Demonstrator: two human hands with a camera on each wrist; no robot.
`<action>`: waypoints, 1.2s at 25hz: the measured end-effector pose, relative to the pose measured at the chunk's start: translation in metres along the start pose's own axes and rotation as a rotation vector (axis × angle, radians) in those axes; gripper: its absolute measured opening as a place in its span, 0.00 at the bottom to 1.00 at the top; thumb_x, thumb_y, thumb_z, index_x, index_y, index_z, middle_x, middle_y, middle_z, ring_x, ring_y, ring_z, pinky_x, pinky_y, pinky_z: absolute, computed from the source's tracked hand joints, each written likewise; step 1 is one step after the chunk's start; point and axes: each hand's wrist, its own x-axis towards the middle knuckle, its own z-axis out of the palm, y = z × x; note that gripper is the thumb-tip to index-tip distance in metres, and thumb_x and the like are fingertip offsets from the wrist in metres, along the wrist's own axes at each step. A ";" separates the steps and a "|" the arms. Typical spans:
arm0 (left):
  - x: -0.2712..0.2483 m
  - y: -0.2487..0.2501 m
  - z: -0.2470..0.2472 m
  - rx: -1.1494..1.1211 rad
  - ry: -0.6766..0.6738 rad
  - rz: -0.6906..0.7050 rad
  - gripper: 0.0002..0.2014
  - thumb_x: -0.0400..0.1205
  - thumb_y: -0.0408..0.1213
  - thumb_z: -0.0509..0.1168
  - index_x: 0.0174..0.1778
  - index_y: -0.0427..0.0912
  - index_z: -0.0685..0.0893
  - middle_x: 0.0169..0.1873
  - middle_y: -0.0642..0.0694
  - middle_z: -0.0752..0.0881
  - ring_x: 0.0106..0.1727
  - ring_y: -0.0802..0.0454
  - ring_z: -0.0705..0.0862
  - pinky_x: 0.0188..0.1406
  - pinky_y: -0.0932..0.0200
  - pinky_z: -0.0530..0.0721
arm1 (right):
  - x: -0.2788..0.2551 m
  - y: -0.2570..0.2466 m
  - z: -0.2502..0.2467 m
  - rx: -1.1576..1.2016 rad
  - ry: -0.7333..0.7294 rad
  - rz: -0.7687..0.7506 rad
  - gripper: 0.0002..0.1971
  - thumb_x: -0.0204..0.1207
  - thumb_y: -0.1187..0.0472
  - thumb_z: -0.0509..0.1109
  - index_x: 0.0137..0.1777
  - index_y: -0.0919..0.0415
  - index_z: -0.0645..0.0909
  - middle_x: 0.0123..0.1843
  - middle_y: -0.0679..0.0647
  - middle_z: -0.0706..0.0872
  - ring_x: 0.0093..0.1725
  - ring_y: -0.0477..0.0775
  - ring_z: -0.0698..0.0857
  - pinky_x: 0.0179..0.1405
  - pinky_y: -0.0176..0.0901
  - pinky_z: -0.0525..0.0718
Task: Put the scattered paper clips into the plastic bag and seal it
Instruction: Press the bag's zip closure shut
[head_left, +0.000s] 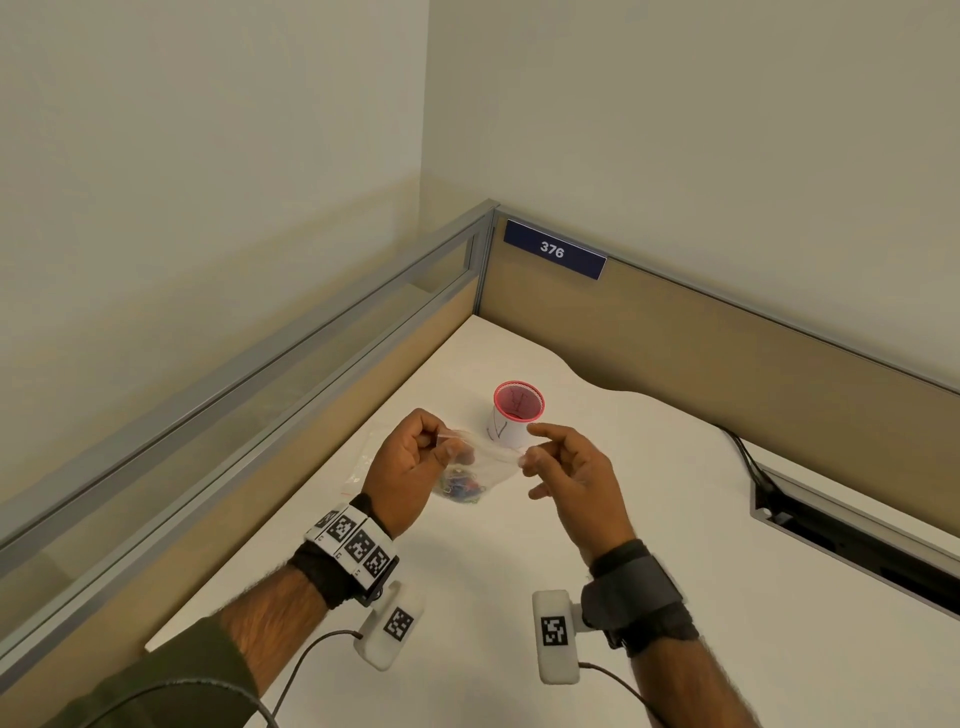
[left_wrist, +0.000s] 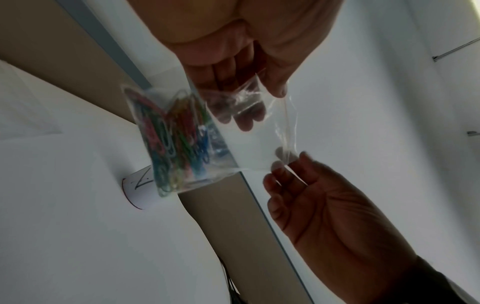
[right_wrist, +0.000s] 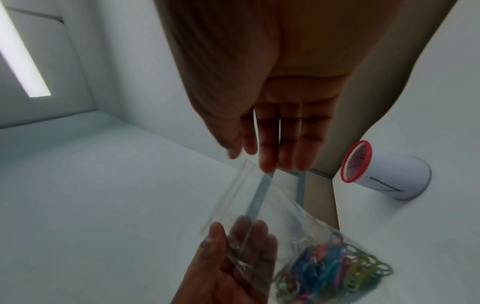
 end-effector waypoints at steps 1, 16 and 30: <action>0.000 0.002 0.001 0.008 0.007 -0.005 0.05 0.84 0.30 0.68 0.47 0.39 0.77 0.42 0.40 0.92 0.45 0.56 0.93 0.44 0.64 0.89 | -0.002 0.003 0.004 0.015 -0.031 0.021 0.13 0.78 0.62 0.70 0.62 0.56 0.82 0.46 0.58 0.89 0.45 0.54 0.87 0.40 0.45 0.90; -0.003 0.004 0.000 -0.009 0.041 0.031 0.06 0.84 0.23 0.66 0.47 0.36 0.77 0.39 0.40 0.92 0.43 0.49 0.93 0.48 0.61 0.89 | 0.001 0.009 0.014 0.196 0.070 0.023 0.03 0.75 0.68 0.73 0.43 0.60 0.86 0.45 0.61 0.90 0.44 0.63 0.87 0.36 0.43 0.87; -0.004 0.001 -0.005 0.136 -0.025 0.043 0.15 0.77 0.29 0.77 0.55 0.46 0.83 0.52 0.45 0.92 0.55 0.47 0.91 0.59 0.54 0.89 | 0.001 0.005 0.016 0.118 0.110 -0.020 0.06 0.74 0.71 0.71 0.38 0.61 0.84 0.39 0.58 0.86 0.41 0.54 0.84 0.38 0.43 0.86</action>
